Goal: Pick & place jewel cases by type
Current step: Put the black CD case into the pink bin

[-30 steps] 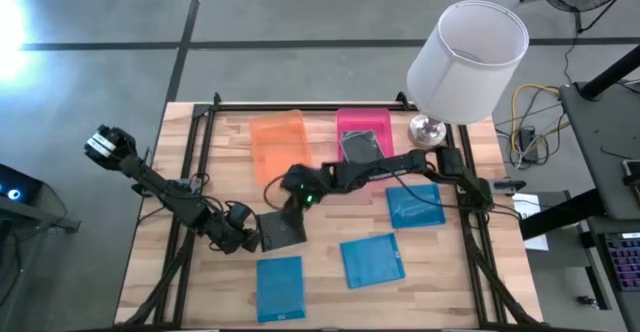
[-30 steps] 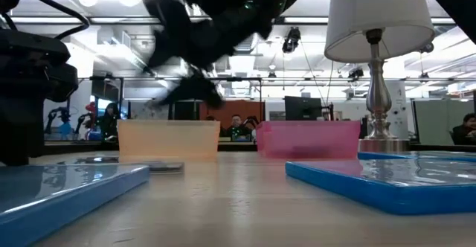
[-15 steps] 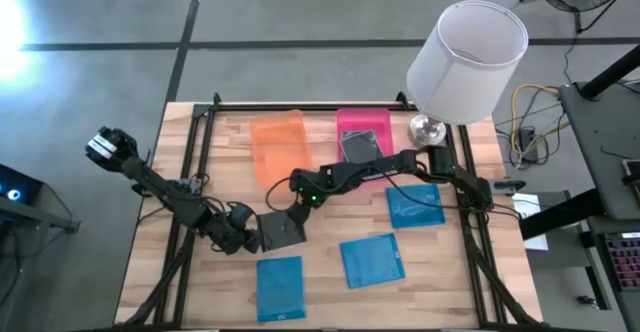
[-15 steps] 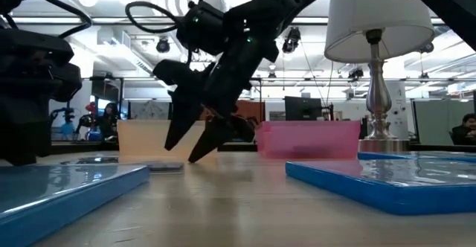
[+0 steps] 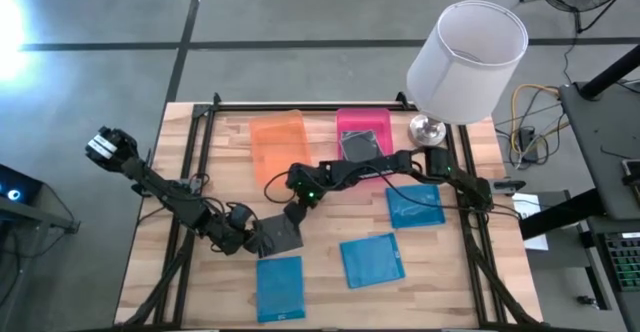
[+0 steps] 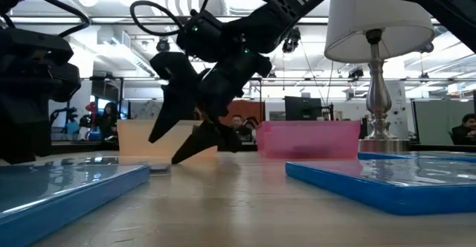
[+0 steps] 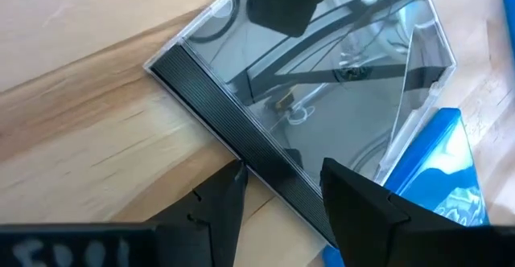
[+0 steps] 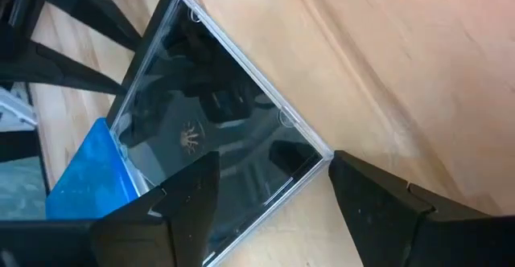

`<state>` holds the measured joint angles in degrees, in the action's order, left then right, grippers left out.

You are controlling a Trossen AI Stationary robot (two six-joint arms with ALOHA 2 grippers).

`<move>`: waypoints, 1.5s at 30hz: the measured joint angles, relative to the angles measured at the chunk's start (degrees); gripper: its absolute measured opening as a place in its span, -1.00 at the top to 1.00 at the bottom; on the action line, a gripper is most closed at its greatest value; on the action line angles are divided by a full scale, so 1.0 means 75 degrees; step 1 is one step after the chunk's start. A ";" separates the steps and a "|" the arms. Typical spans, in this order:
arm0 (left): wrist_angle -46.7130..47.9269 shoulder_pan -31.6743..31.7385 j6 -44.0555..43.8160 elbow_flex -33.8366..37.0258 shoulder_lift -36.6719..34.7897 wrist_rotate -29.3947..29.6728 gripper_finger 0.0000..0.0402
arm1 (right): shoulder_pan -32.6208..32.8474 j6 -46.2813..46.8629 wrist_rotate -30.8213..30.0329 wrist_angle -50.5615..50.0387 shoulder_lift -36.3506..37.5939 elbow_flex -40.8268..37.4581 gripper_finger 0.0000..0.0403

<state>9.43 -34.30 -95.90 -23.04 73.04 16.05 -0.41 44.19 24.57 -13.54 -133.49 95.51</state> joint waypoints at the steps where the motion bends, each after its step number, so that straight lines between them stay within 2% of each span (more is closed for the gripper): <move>1: -0.0006 0.0003 0.0000 0.0013 0.0015 0.0003 0.25 | -0.0041 -0.0015 0.0081 -0.0028 0.0008 0.0046 -0.15; 9: -0.0042 0.0003 -0.0036 0.0189 0.0090 -0.0099 0.25 | -0.0292 -0.0321 0.0094 0.0210 0.0166 0.0802 -0.15; 14: -0.0089 0.0012 -0.0012 0.0243 0.0090 -0.0120 0.25 | -0.0245 -0.0459 0.0410 0.0346 0.0241 0.1573 -0.15; 19: -0.0094 0.0036 -0.0020 0.0249 0.0093 0.0159 0.25 | -0.0076 -0.0610 0.0508 0.0108 0.0096 0.2134 -0.15; 34: -0.0124 0.0026 -0.0020 0.0249 0.0093 0.0255 0.25 | 0.0194 -0.0310 0.0121 -0.0536 -0.0044 0.1803 -0.13; 39: -0.0181 0.0013 -0.0021 0.0252 0.0093 0.0341 0.25 | 0.0208 -0.0162 0.0074 -0.0574 -0.0047 0.1730 0.05; 45: -0.0188 -0.0013 0.0072 0.0032 0.0028 0.0946 0.25 | 0.0209 -0.0096 0.0012 -0.0727 -0.0050 0.1718 0.54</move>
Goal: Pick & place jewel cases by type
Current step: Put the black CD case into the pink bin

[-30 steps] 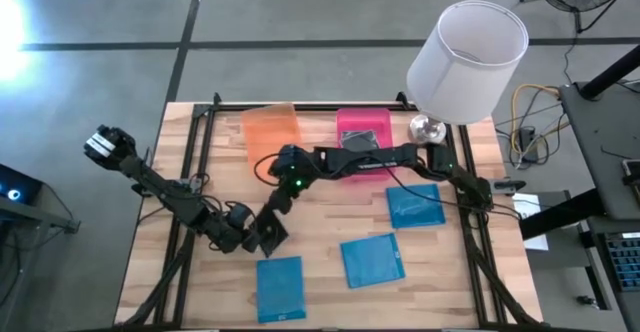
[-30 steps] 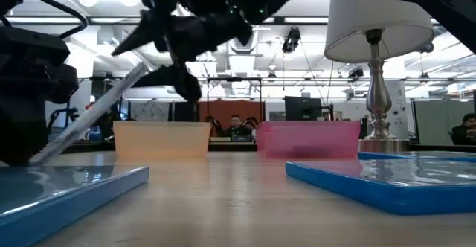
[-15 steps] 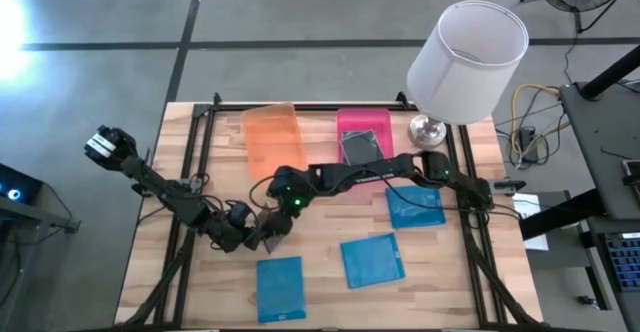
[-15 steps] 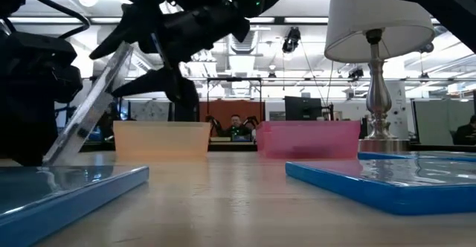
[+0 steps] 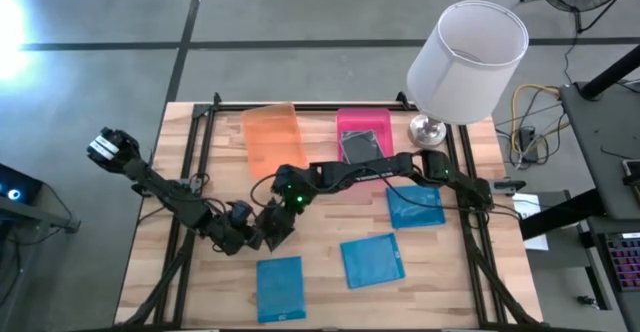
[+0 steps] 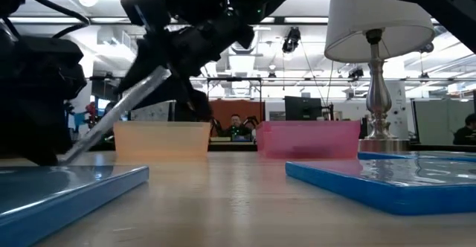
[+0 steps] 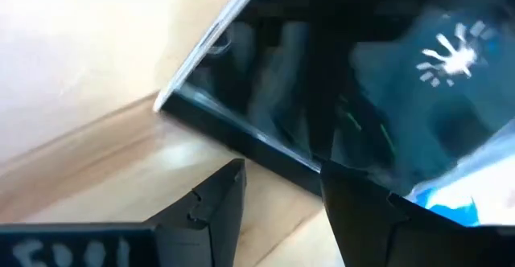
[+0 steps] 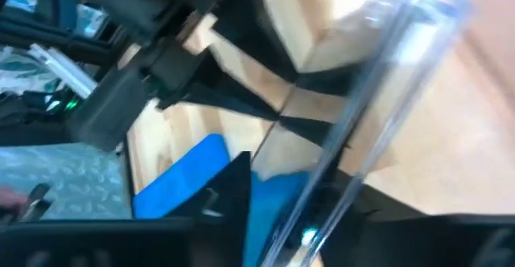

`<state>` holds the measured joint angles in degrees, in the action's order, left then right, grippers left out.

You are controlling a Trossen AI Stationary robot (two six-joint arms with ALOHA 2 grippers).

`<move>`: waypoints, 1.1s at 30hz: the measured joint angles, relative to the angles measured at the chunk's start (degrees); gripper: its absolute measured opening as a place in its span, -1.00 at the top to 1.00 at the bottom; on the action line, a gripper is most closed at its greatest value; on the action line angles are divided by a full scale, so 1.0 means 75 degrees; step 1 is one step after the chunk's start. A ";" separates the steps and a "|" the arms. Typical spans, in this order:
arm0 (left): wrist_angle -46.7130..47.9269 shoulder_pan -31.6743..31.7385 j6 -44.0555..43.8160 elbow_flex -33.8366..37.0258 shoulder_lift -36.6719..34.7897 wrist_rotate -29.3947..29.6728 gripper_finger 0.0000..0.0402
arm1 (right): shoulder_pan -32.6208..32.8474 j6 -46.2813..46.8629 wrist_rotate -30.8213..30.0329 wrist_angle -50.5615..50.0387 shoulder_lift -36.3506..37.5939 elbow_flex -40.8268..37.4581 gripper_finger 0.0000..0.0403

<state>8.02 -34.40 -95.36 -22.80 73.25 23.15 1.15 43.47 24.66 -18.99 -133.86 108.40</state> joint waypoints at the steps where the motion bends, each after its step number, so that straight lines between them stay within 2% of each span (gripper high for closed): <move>1: 0.0039 -0.0007 0.0103 -0.0060 -0.0027 0.0057 0.25 | -0.0010 0.0028 -0.0008 -0.0066 0.0005 0.0000 0.63; 4: 0.0265 -0.0066 0.0356 -0.0243 -0.0164 0.0182 0.25 | -0.0015 0.0030 -0.0026 -0.0341 0.0102 0.0000 0.85; 6: 0.0445 -0.0140 0.0358 -0.0382 -0.0300 0.0229 0.25 | -0.0018 -0.0122 -0.0038 -0.0609 0.0235 0.0000 0.92; 14: 0.1263 -0.1097 0.0329 -0.0930 -0.1155 0.0978 0.25 | -0.0164 -0.1043 -0.0134 -0.1834 0.1194 -0.0001 0.94; 18: 0.1569 -0.1367 0.0319 -0.1132 -0.1514 0.1336 0.25 | -0.0517 -0.2184 -0.0210 -0.3140 0.1905 0.0003 0.94; 24: 0.1645 -0.1356 0.0321 -0.1178 -0.1604 0.1865 0.25 | -0.1477 -0.4857 -0.1903 -0.5598 0.3267 0.0015 0.94; 28: 0.1640 -0.1302 0.0314 -0.1173 -0.1585 0.2252 0.25 | -0.2152 -0.6211 -0.3162 -0.6741 0.3741 0.0006 0.94; 30: 0.1643 -0.1229 0.0316 -0.1173 -0.1584 0.2398 0.25 | -0.2521 -0.6685 -0.3333 -0.7141 0.3854 0.0006 0.94; 33: 0.1640 -0.1115 0.0316 -0.1173 -0.1582 0.2516 0.25 | -0.3027 -0.7558 -0.2905 -0.7574 0.3774 0.0006 0.94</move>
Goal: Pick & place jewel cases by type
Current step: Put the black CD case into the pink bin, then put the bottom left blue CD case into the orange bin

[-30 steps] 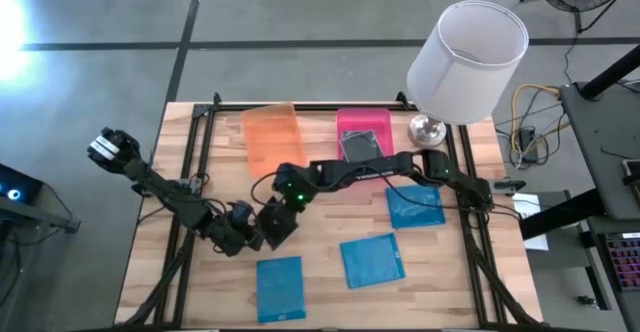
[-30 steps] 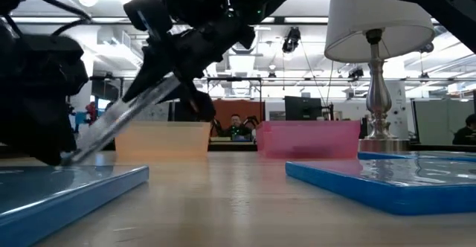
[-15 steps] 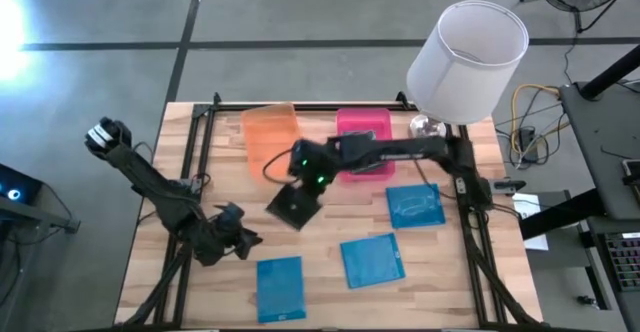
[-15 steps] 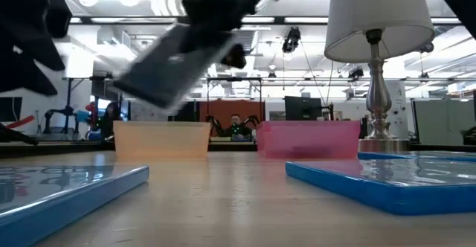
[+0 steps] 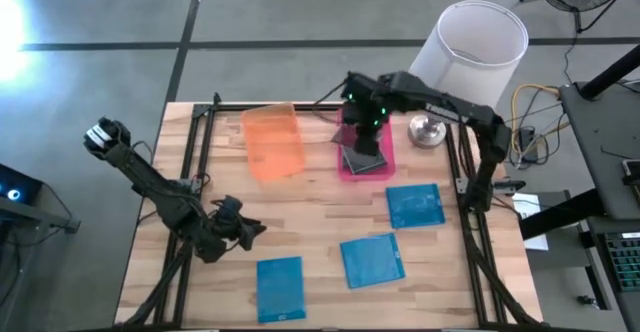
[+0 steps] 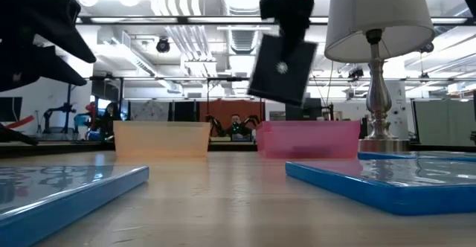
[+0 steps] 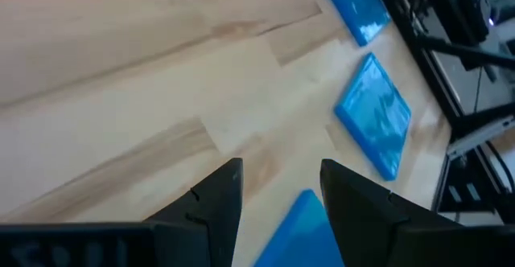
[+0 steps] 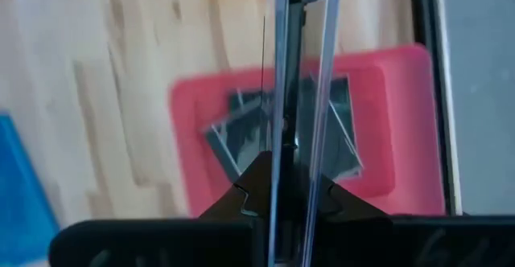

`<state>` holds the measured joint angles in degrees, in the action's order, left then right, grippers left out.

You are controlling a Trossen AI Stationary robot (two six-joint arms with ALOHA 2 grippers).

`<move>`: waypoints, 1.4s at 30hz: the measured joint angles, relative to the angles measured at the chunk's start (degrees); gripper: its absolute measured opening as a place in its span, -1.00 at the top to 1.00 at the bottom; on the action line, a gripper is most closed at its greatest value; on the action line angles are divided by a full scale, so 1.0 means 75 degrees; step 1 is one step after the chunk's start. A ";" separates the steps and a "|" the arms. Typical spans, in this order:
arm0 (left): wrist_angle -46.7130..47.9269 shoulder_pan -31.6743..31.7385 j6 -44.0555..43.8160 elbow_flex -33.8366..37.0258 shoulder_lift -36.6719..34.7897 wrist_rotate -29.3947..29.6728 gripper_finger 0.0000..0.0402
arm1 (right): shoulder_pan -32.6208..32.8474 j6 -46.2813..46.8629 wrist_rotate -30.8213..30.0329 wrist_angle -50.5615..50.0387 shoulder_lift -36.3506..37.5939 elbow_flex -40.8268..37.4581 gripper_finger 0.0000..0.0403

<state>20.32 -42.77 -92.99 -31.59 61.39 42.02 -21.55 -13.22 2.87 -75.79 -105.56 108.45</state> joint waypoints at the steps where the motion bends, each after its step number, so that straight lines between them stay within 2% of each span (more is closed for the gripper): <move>1: -0.0003 0.0038 -0.0001 0.0000 -0.0003 0.0006 0.25 | -0.0143 -0.0346 0.0156 -0.0100 -0.0070 0.0000 0.94; 4: -0.0026 0.0120 -0.0073 0.0000 -0.0001 0.0004 0.25 | -0.0517 -0.1226 0.0551 -0.0602 -0.0305 -0.0012 0.94; 8: -0.0026 0.0226 -0.0082 0.0000 0.0000 0.0010 0.25 | -0.1231 -0.1601 0.1836 -0.1179 -0.0761 -0.0003 0.94; 13: -0.0023 0.0390 -0.0194 0.0000 0.0000 0.0165 0.25 | -0.1578 -0.1658 0.1841 -0.1182 -0.1500 -0.0003 0.94; 17: -0.0026 0.0469 -0.0262 0.0000 0.0000 0.0198 0.25 | -0.1568 -0.1659 0.2424 -0.1213 -0.2103 -0.0006 0.94; 20: -0.0025 0.0476 -0.0327 0.0000 0.0000 0.0210 0.25 | -0.1564 -0.1565 0.2479 -0.1233 -0.2299 0.0017 0.94; 24: -0.0035 0.0476 -0.0399 0.0000 0.0000 0.0210 0.25 | -0.1567 -0.0862 0.1904 -0.0807 -0.2448 -0.0004 0.93; 27: -0.0045 0.0476 -0.0393 0.0000 0.0003 0.0210 0.25 | -0.1596 -0.0519 0.1474 -0.0626 -0.2324 0.0068 0.82; 30: -0.0082 0.0478 -0.0350 0.0000 0.0043 0.0212 0.25 | -0.1593 -0.0238 0.1182 -0.0632 -0.2283 0.0198 0.59; 36: -0.0080 0.0478 -0.0294 0.0000 0.0211 0.0211 0.25 | -0.1514 -0.0011 0.1067 -0.0564 -0.2121 0.0577 0.01; 39: -0.0082 0.0478 -0.0297 0.0000 0.0291 0.0210 0.25 | -0.1383 0.0058 0.0281 -0.0560 -0.2136 0.0910 -0.24; 42: -0.0085 0.0478 -0.0302 0.0000 0.0351 0.0210 0.25 | -0.1199 0.0110 -0.1566 -0.0542 -0.2130 0.1343 -0.41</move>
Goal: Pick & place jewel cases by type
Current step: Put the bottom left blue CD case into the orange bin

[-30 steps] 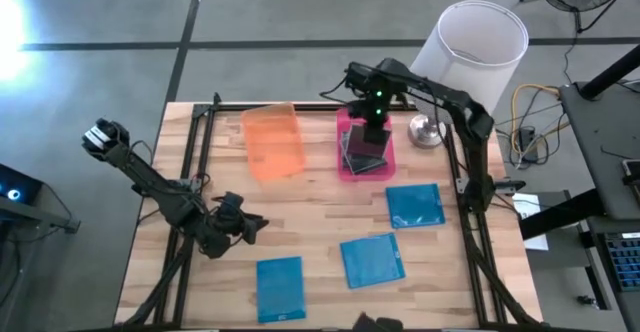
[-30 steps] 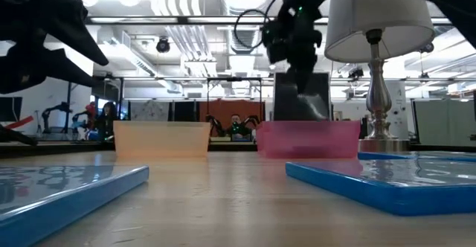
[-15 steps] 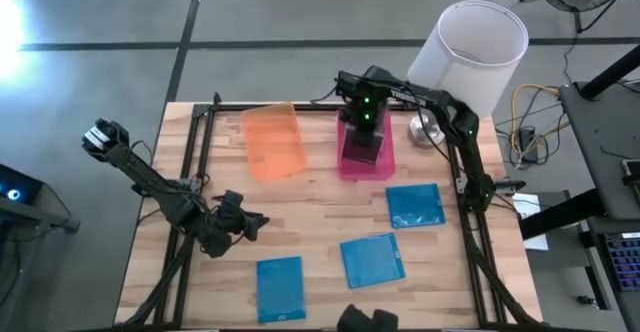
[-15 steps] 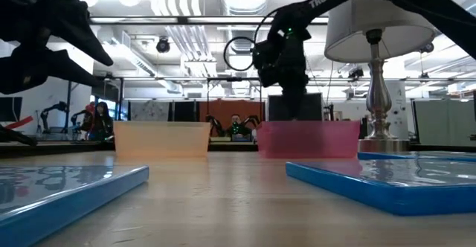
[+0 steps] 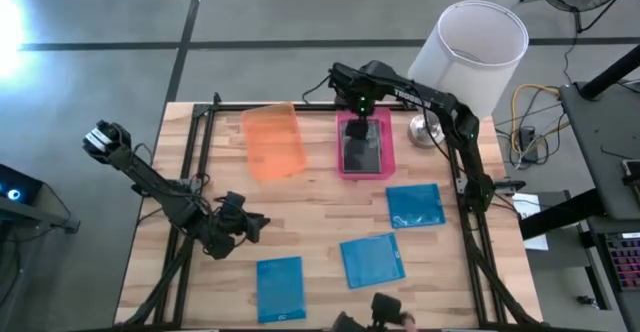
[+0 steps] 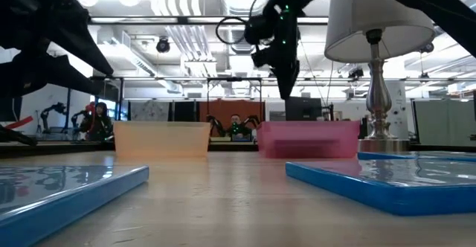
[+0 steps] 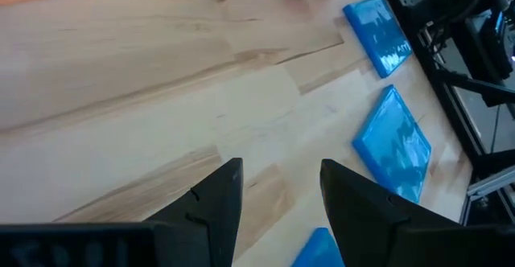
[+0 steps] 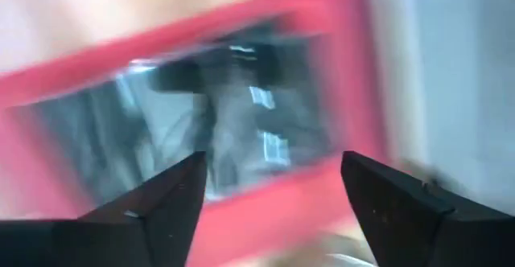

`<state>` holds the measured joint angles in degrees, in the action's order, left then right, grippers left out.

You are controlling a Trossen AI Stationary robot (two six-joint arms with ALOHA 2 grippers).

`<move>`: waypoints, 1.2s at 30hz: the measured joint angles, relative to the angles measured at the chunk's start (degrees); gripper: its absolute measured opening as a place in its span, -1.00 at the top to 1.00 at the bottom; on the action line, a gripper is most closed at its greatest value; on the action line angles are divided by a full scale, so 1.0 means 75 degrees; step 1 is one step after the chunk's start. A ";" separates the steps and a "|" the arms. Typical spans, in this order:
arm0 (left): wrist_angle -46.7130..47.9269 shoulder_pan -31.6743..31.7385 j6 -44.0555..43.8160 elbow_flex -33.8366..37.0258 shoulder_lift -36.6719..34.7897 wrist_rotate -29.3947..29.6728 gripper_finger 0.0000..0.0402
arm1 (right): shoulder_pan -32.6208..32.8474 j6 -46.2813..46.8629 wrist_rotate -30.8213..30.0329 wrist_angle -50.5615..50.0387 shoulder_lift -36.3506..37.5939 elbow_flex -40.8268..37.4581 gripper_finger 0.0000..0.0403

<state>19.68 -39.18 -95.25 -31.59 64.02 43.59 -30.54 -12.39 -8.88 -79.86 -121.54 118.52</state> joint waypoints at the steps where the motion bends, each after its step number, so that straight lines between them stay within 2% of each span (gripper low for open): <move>1: -0.0003 0.0000 0.0001 0.0000 0.0012 0.0000 0.25 | 0.0064 -0.0043 -0.0778 0.0032 0.0000 0.0149 -0.45; 3: -0.0012 0.0000 -0.0001 0.0000 0.0025 0.0000 0.25 | 0.0164 -0.0106 -0.2128 0.0203 0.0002 0.0465 -0.50; 4: -0.0012 0.0000 -0.0001 0.0000 0.0025 0.0000 0.25 | 0.0186 -0.0116 -0.2385 0.0249 0.0016 0.0645 -0.51; 5: -0.0013 0.0000 -0.0001 0.0000 0.0025 -0.0001 0.25 | 0.0193 -0.0098 -0.2314 0.0239 0.0033 0.0833 -0.51; 7: -0.0015 0.0000 -0.0004 0.0000 0.0025 -0.0003 0.25 | 0.0233 0.0236 -0.1546 0.0183 0.0078 0.1217 -0.51; 13: -0.0060 0.0000 0.0120 0.0000 0.0025 -0.0103 0.25 | 0.0766 0.1536 0.2096 -0.0118 0.0313 0.1756 -0.43; 15: -0.0111 0.0000 0.0272 0.0000 0.0025 -0.0589 0.25 | 0.1091 0.1977 0.3258 -0.0097 0.0341 0.1749 -0.40; 16: -0.0159 0.0000 0.0369 0.0000 0.0025 -0.1011 0.25 | 0.1281 0.2150 0.3477 -0.0099 0.0341 0.1676 -0.39; 19: -0.0399 -0.0070 0.0476 0.0000 0.0025 -0.2409 0.25 | 0.1950 0.2282 0.3540 0.0017 0.0318 0.1284 -0.35; 26: -0.0148 -0.0611 0.1256 -0.0706 0.0381 -0.4232 0.32 | 0.3389 0.2537 0.3615 0.0853 0.0317 -0.0101 -0.27; 32: -0.0158 -0.0982 0.2134 -0.1102 0.1431 -0.5166 0.51 | 0.4145 0.3823 0.3833 0.2091 0.0308 -0.1383 -0.19; 36: -0.0697 -0.1222 0.2439 -0.1201 0.2099 -0.5234 0.73 | 0.4804 0.4880 0.4105 0.3340 0.0306 -0.2036 -0.07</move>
<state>14.46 -48.34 -76.96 -40.60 79.76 4.34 5.49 24.21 21.91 -54.82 -119.24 103.25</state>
